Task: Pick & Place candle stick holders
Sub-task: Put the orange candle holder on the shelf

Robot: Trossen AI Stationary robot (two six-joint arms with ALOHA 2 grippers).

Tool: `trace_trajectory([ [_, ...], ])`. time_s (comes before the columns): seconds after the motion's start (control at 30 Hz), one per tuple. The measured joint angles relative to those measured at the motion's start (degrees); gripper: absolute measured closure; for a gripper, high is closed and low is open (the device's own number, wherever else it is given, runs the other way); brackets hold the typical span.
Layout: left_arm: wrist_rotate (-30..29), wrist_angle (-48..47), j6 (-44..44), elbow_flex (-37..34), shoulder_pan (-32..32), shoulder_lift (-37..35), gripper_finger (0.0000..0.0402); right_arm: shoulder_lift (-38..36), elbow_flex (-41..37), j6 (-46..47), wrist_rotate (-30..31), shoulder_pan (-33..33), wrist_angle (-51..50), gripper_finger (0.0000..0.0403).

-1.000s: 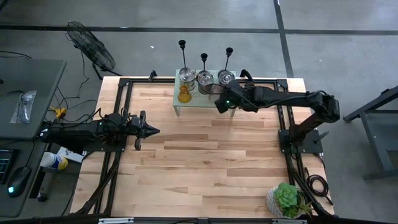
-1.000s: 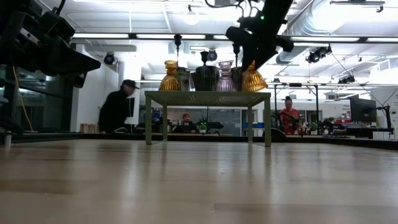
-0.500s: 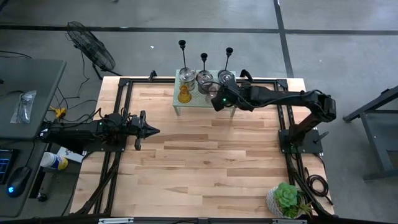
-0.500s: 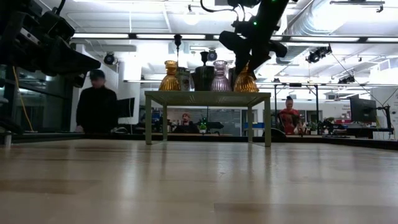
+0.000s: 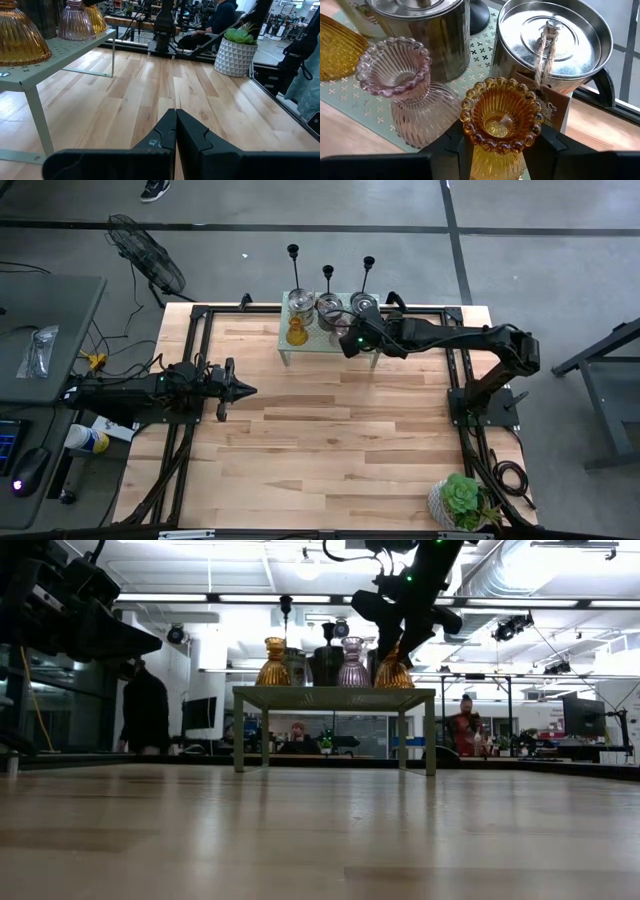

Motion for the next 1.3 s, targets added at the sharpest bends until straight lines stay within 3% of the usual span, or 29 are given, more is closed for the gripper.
trace_trajectory([
  [1.3,0.0,0.0,0.0,0.0,0.0,0.0,0.0402,0.0,0.0,1.3,0.0,-0.7,-0.6,0.0266],
])
